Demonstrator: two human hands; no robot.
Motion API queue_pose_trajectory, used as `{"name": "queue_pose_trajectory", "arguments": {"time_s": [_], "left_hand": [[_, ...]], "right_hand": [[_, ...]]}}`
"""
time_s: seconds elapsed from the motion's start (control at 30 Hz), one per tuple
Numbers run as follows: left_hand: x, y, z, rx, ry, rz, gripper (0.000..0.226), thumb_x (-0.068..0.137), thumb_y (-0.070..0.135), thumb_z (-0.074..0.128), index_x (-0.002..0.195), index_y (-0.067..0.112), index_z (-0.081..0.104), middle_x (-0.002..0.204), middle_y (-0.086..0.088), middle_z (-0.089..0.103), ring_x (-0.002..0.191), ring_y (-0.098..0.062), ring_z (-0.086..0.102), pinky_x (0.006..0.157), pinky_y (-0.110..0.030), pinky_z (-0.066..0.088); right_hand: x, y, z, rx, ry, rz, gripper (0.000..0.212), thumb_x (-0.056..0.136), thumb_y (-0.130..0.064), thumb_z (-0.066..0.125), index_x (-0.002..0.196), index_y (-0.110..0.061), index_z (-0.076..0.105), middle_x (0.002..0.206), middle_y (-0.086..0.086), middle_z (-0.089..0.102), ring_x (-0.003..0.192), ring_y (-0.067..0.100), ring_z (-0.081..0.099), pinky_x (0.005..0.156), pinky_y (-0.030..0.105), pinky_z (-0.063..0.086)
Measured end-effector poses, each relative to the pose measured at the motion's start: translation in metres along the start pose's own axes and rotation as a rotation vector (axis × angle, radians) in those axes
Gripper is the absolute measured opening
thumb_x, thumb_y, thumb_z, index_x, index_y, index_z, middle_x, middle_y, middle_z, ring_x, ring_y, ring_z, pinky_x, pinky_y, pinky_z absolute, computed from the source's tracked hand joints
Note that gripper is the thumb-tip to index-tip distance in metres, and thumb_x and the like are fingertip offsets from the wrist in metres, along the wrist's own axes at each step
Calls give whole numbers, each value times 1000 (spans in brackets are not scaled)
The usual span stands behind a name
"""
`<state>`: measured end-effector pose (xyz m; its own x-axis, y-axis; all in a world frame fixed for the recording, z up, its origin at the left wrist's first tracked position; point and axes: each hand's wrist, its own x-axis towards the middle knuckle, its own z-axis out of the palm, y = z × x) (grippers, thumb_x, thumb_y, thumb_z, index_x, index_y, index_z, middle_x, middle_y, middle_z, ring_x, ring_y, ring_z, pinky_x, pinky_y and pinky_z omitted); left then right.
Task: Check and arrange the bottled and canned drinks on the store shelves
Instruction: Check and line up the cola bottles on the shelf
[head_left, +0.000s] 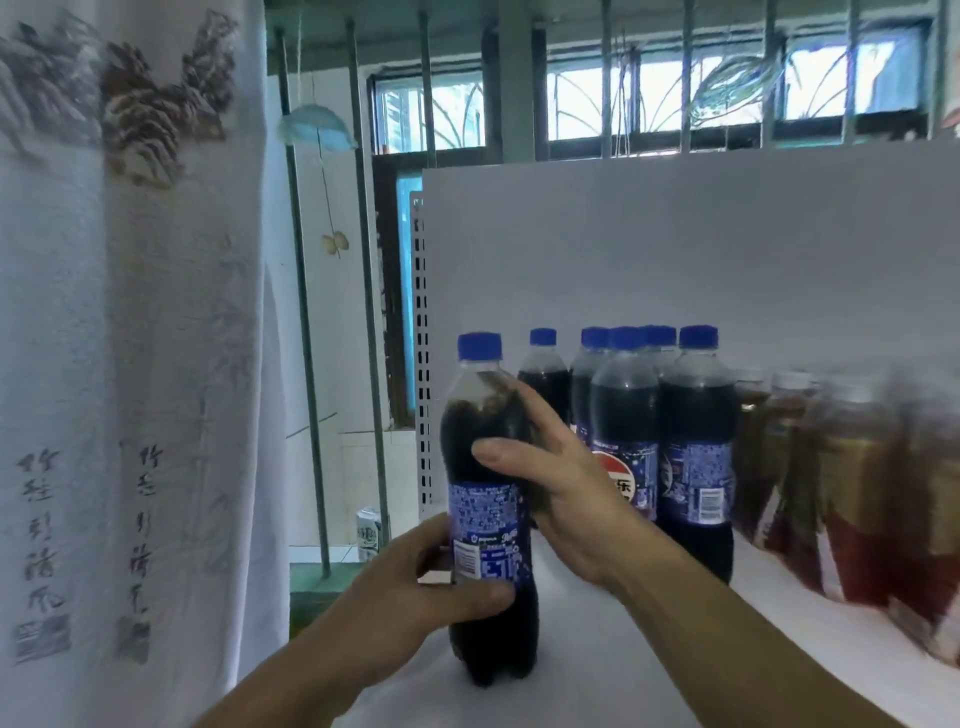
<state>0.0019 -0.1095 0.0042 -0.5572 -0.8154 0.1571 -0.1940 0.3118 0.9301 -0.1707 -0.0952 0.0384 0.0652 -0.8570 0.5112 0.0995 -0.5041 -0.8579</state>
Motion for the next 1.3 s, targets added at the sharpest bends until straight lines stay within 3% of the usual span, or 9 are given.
{"name": "queue_pose_trajectory", "arguments": {"time_s": [0.1, 0.23, 0.37, 0.47, 0.57, 0.77, 1.1, 1.23, 1.3], "left_hand": [[15, -5, 1, 71, 86, 10, 55, 58, 49, 91, 107, 39, 68, 104, 18, 73, 100, 0, 64, 90, -26, 48], [45, -5, 4, 84, 172, 5, 33, 77, 27, 83, 102, 36, 63, 102, 10, 70, 94, -5, 64, 76, -20, 46], [85, -8, 5, 122, 168, 14, 31, 85, 21, 77, 106, 30, 56, 102, 10, 64, 90, -4, 61, 77, -21, 47], [117, -12, 4, 128, 202, -6, 37, 86, 19, 77, 113, 26, 53, 103, 6, 62, 93, -14, 61, 88, -30, 47], [144, -20, 1, 155, 230, -33, 45, 84, 20, 79, 123, 20, 56, 112, -3, 64, 103, -23, 61, 102, -40, 49], [173, -28, 0, 174, 260, -40, 63, 80, 19, 82, 134, 12, 51, 123, -9, 64, 107, -26, 61, 102, -44, 49], [191, -33, 4, 260, 321, -46, 81, 78, 16, 84, 144, 8, 39, 137, -14, 52, 122, -31, 53, 107, -45, 44], [163, -6, 12, 231, 657, 402, 62, 86, 21, 77, 138, 13, 45, 129, 1, 50, 113, -14, 54, 97, -36, 49], [140, 14, 30, 160, 528, 554, 51, 89, 24, 72, 133, 19, 47, 119, 13, 53, 101, 6, 56, 86, -13, 47]], "right_hand": [[3, -5, -2, -163, 79, -23, 54, 85, -19, 77, 120, -55, 57, 110, -24, 68, 113, 6, 64, 88, 23, 54], [3, -20, -12, -573, 197, -127, 64, 92, -27, 73, 146, -42, 42, 136, -25, 50, 123, -3, 50, 102, 18, 44], [-4, -38, -33, -767, 386, -307, 49, 94, -29, 69, 137, -43, 50, 132, -25, 52, 118, -9, 49, 98, 9, 38], [-16, -42, -56, -893, 522, -446, 33, 93, -29, 69, 122, -43, 60, 122, -31, 52, 116, -10, 47, 97, 11, 38], [-30, -37, -77, -979, 635, -485, 41, 91, -26, 72, 125, -41, 55, 126, -27, 49, 124, -4, 42, 104, 16, 32], [-47, -14, -109, -915, 776, -277, 71, 89, -23, 76, 148, -33, 39, 141, -19, 40, 136, 5, 37, 115, 34, 34], [-50, 3, -116, -790, 735, -100, 92, 89, -18, 77, 158, -36, 19, 134, -25, 37, 124, -4, 35, 102, 22, 32], [-49, 4, -117, -774, 710, -43, 98, 87, -23, 79, 158, -39, 14, 132, -22, 41, 121, 2, 42, 100, 27, 37], [-46, 4, -118, -626, 715, 20, 97, 87, -24, 78, 158, -38, 14, 133, -17, 45, 121, 8, 48, 98, 30, 41]]}}
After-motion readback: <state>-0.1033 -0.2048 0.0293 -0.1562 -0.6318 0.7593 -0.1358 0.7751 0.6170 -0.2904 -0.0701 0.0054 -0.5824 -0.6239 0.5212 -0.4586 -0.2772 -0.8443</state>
